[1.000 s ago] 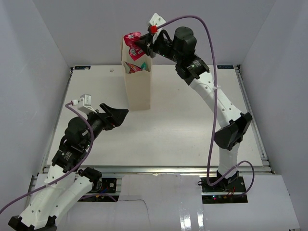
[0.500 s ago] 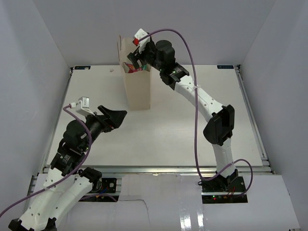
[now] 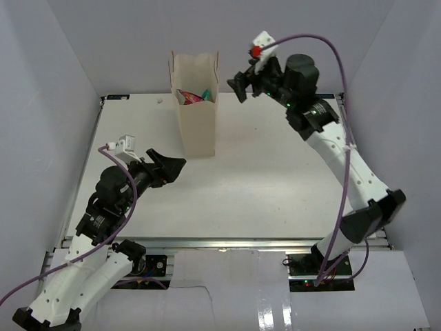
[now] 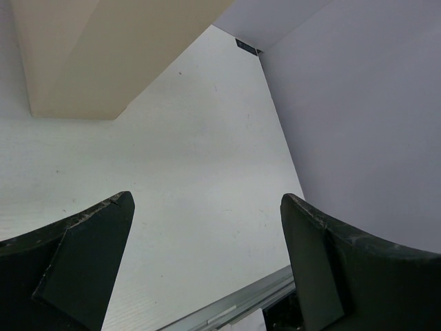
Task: Place the snacks into the paper bag
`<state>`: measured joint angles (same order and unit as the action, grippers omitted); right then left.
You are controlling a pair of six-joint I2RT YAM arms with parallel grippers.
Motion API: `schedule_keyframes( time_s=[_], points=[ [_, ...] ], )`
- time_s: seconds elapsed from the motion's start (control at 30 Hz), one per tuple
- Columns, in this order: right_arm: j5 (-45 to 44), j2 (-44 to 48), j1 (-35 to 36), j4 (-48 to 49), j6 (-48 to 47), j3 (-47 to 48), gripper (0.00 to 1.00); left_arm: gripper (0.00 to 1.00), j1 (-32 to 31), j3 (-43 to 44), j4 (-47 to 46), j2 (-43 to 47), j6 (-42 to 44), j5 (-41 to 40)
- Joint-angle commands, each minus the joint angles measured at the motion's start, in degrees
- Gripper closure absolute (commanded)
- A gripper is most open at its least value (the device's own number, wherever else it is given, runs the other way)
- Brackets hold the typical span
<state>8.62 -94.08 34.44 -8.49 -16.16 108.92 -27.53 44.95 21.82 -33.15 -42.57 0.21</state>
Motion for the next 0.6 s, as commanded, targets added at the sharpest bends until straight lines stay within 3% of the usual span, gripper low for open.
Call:
schedule_keyframes(
  time_s=[0.0, 0.13, 0.33, 0.57],
  points=[
    [1.93, 9.31, -7.87, -9.16, 3.94, -16.91, 0.1, 0.02, 0.19, 1.55, -0.82, -0.86, 2.05, 3.39],
    [1.75, 19.53, -19.81, -11.63, 6.58, -32.35, 0.1, 0.02, 0.19, 0.67, -1.52, -1.57, 2.84, 4.1],
    [-8.27, 31.49, -23.18, -15.94, 5.97, -47.54, 0.1, 0.02, 0.19, 1.19, -3.45, -6.3, 4.24, 6.11],
    [-7.75, 36.51, -24.94, -17.61, 6.59, -47.68, 0.1, 0.02, 0.19, 1.72, -5.47, -10.27, 4.25, 7.53]
  ],
)
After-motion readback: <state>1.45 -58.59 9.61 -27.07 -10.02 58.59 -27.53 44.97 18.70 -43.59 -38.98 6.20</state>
